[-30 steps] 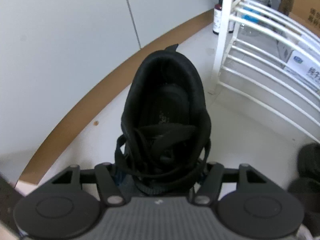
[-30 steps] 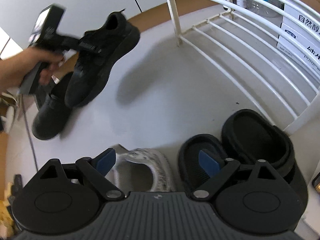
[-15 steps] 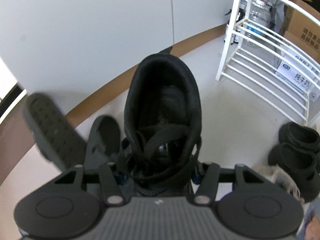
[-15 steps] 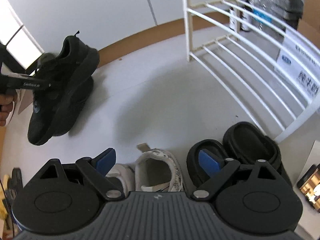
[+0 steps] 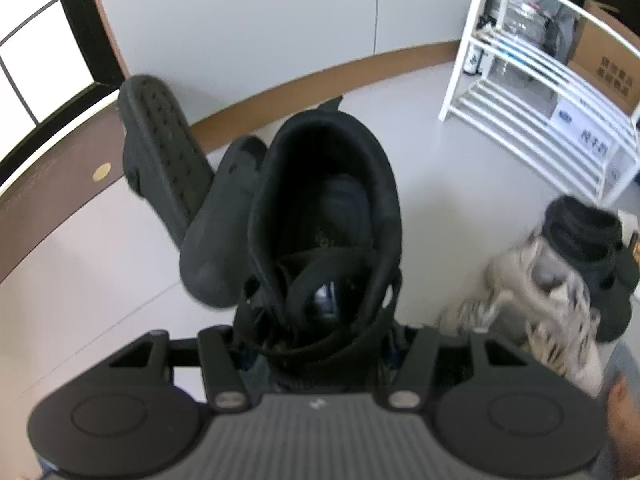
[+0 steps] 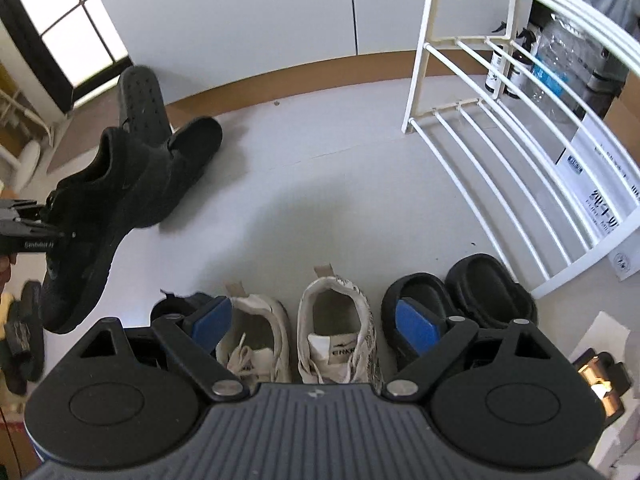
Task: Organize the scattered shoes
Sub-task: 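Carry the black sneaker with the left gripper to the shoe row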
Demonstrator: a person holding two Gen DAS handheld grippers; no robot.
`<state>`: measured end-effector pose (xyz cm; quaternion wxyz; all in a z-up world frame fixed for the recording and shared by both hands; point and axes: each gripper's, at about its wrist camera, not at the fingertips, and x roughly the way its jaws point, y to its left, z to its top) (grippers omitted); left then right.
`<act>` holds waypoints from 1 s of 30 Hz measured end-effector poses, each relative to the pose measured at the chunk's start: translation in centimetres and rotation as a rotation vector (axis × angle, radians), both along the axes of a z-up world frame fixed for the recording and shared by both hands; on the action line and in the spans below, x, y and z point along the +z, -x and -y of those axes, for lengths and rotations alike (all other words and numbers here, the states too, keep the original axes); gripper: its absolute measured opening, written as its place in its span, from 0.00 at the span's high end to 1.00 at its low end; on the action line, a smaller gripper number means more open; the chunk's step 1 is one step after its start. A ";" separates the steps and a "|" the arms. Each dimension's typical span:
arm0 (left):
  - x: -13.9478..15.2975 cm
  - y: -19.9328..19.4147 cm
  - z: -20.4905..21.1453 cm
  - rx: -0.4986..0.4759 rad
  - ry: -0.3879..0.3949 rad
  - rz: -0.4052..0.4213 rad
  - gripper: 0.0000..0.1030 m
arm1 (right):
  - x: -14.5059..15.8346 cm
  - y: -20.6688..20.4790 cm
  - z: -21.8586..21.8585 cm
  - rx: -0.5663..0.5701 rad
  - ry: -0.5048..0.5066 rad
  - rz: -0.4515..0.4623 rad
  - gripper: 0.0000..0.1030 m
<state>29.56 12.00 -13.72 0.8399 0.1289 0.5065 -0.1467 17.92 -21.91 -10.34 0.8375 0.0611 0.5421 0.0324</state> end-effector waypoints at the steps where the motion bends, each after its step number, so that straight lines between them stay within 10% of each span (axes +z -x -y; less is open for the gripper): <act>1: -1.1 0.0 -0.4 0.002 -0.005 -0.007 0.43 | 0.0 0.1 -0.1 0.002 -0.001 -0.004 0.11; 15: -6.7 8.2 -5.5 0.093 0.048 -0.097 0.45 | -2.2 4.0 -7.4 0.097 0.108 -0.098 0.16; 30: -10.1 12.7 -7.0 0.059 0.036 -0.149 0.45 | -10.0 9.4 -8.5 -0.092 0.040 -0.149 0.16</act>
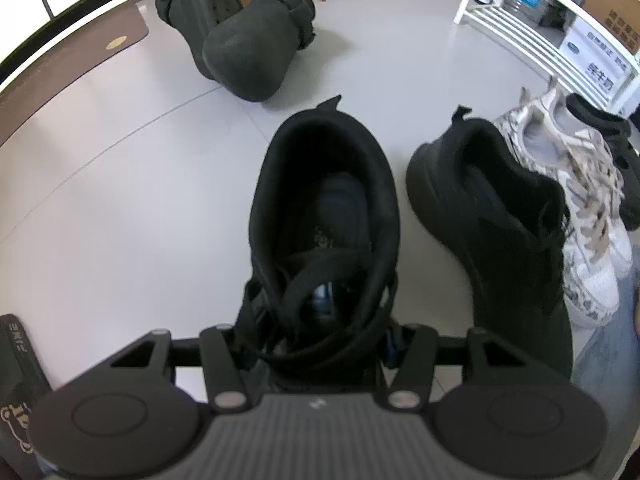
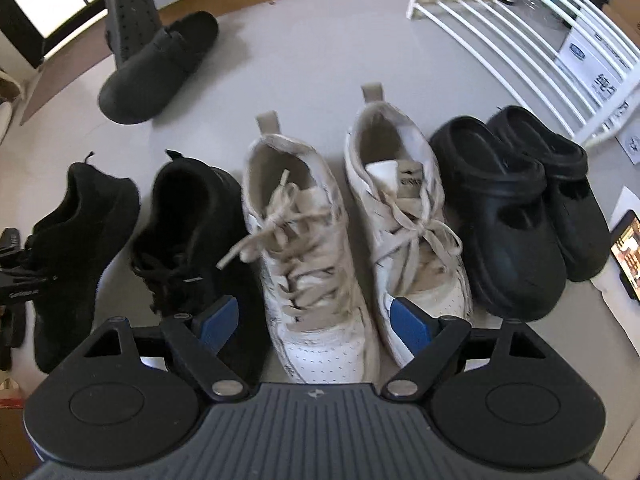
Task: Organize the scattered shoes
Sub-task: 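Carry the black sneaker with the left gripper to the shoe row, then lower the black sneaker beside the other black sneaker and open the left gripper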
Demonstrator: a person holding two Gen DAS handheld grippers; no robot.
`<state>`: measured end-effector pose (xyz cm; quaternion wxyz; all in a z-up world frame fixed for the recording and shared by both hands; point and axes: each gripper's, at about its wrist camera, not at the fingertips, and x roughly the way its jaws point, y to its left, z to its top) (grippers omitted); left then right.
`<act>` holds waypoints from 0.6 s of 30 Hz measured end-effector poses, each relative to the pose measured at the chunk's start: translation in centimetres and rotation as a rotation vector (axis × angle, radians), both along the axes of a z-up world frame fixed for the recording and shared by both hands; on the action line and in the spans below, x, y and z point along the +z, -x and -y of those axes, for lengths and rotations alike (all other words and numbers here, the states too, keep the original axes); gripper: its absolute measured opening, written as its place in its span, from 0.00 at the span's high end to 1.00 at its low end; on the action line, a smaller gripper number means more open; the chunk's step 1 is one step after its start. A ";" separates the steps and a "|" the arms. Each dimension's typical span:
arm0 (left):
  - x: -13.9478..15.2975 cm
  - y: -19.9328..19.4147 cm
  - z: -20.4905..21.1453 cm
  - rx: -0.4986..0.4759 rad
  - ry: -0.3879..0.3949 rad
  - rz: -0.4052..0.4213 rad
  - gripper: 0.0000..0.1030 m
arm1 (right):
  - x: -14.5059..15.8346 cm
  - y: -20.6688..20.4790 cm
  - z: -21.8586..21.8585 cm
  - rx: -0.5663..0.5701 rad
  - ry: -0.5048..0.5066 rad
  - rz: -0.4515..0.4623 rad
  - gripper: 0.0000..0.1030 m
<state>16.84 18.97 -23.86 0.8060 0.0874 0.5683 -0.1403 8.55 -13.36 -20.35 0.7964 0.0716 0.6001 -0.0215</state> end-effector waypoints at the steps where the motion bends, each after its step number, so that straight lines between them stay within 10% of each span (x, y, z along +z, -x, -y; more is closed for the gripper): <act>1: -0.1 0.2 0.0 -0.003 0.001 -0.001 0.45 | 0.0 0.1 0.0 0.004 0.006 -0.001 0.16; 18: -1.3 1.7 -0.1 -0.077 0.010 -0.028 0.45 | -2.7 1.6 -0.2 0.007 0.008 -0.050 0.16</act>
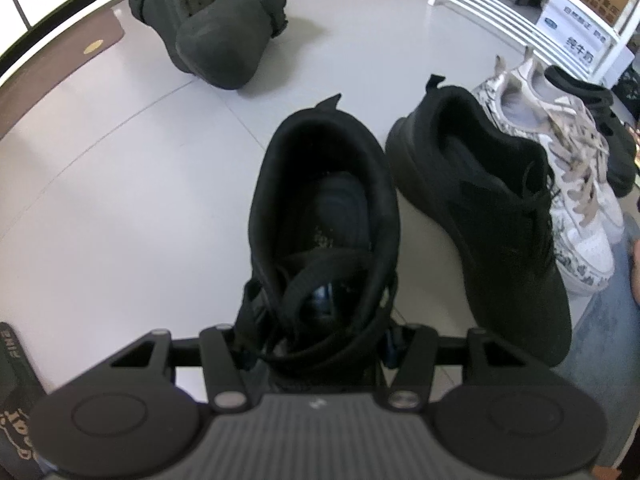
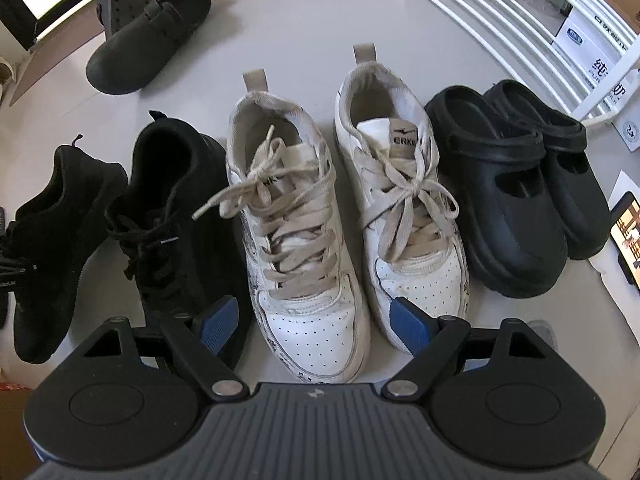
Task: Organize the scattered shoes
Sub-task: 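Lower the black sneaker beside the other black sneaker and open the left gripper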
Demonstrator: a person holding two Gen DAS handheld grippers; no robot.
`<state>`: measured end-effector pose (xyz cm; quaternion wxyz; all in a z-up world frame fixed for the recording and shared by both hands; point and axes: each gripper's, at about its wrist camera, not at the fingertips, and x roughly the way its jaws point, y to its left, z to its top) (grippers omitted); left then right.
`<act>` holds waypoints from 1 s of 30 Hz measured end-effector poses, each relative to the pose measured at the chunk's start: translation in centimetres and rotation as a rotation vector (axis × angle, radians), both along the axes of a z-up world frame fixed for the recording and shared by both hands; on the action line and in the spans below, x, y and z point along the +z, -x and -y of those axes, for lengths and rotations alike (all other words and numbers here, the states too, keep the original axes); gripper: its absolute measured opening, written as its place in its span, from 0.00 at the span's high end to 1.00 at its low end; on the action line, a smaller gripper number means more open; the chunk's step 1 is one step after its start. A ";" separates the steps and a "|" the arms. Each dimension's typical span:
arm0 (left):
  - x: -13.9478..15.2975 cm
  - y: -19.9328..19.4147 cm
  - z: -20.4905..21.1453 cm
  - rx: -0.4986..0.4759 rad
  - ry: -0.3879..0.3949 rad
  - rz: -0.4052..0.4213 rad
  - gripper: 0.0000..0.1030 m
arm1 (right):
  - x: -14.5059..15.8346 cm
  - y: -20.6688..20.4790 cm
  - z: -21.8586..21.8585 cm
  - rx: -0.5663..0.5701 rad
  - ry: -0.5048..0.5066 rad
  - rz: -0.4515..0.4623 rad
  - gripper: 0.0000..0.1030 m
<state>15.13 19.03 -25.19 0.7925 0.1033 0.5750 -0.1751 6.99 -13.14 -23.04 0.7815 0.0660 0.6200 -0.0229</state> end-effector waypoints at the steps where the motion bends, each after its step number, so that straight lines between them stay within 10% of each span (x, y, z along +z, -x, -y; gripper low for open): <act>1: -0.3 0.1 0.0 -0.002 0.002 -0.004 0.45 | -0.1 0.0 -0.1 0.005 0.004 0.001 0.16; 30: -2.3 0.9 1.6 -0.013 -0.010 0.009 0.43 | -1.8 1.0 -1.8 0.029 -0.001 -0.025 0.16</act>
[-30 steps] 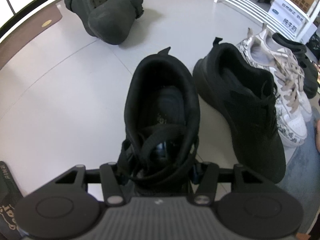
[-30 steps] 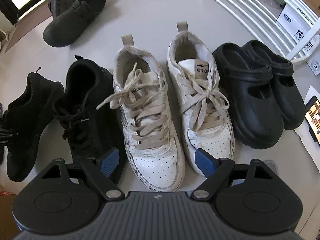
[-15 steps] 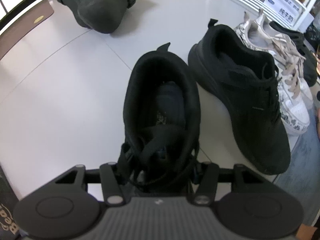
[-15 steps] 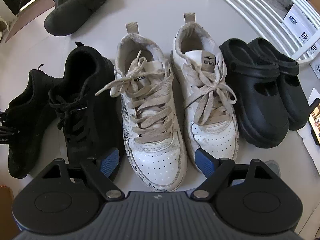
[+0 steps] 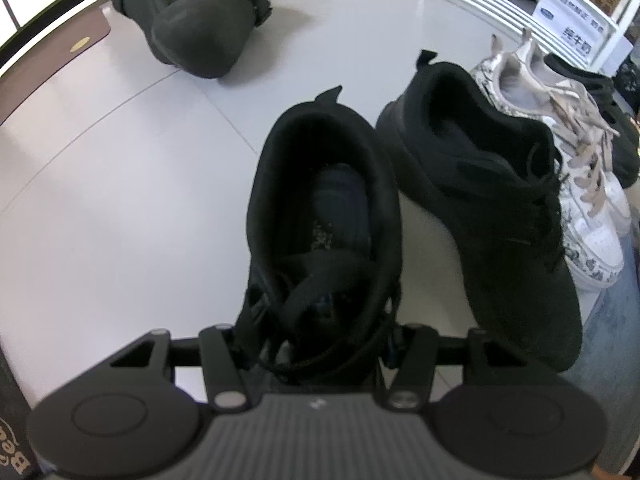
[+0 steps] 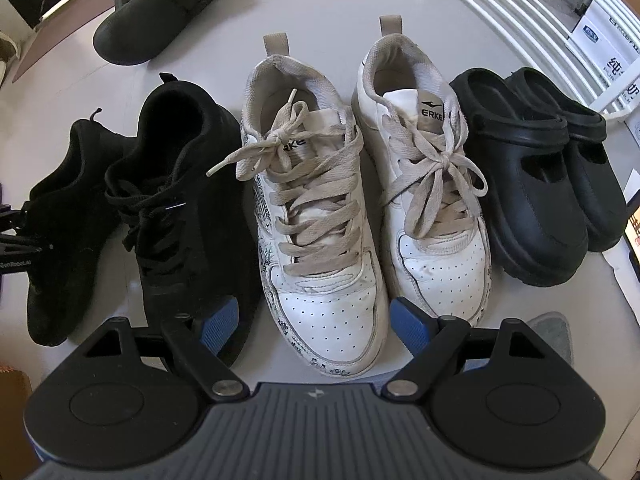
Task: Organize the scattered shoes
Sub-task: 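Lower the black sneaker beside the other black sneaker and open the left gripper, then raise the left gripper away from the shoe row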
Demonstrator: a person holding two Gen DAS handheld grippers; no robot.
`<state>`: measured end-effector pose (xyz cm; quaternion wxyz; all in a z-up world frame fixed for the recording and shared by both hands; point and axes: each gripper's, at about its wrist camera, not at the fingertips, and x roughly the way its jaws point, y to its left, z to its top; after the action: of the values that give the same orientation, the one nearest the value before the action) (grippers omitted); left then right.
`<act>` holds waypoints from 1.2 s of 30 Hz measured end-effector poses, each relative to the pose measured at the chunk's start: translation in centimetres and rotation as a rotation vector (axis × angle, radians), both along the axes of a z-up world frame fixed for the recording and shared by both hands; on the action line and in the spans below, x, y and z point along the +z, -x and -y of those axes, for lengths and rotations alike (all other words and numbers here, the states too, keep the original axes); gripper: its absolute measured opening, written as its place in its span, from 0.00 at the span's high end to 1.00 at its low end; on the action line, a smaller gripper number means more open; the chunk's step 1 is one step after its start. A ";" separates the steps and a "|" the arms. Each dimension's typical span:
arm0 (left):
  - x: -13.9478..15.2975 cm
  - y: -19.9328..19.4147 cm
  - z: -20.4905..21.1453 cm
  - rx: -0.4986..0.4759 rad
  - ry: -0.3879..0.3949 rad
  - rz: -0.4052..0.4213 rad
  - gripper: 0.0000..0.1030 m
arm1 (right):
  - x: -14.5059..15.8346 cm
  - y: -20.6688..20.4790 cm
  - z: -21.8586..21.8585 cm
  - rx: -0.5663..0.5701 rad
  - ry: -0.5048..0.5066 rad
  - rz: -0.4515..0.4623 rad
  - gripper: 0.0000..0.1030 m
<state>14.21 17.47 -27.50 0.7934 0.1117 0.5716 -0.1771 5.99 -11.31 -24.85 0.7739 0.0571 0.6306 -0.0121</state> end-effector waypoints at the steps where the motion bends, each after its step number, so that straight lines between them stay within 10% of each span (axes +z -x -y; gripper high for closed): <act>1: 0.0 0.1 0.3 0.000 -0.003 -0.004 0.42 | 0.0 0.1 0.1 -0.003 -0.001 -0.001 0.16; 18: 4.7 -0.4 1.6 0.114 -0.038 -0.113 0.27 | 2.7 1.6 3.1 -0.117 -0.075 0.009 0.16; 27: 18.5 -2.0 2.3 0.131 -0.121 -0.008 0.23 | 8.1 -0.5 3.2 -0.141 -0.134 0.066 0.16; 36: 31.4 -5.5 3.1 0.317 -0.159 0.098 0.21 | 20.9 -2.7 5.1 0.116 -0.145 0.235 0.14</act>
<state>19.76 14.35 3.92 0.8269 0.0912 0.5549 0.0014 8.66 -16.38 -3.96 0.8356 0.0775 0.5371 0.0850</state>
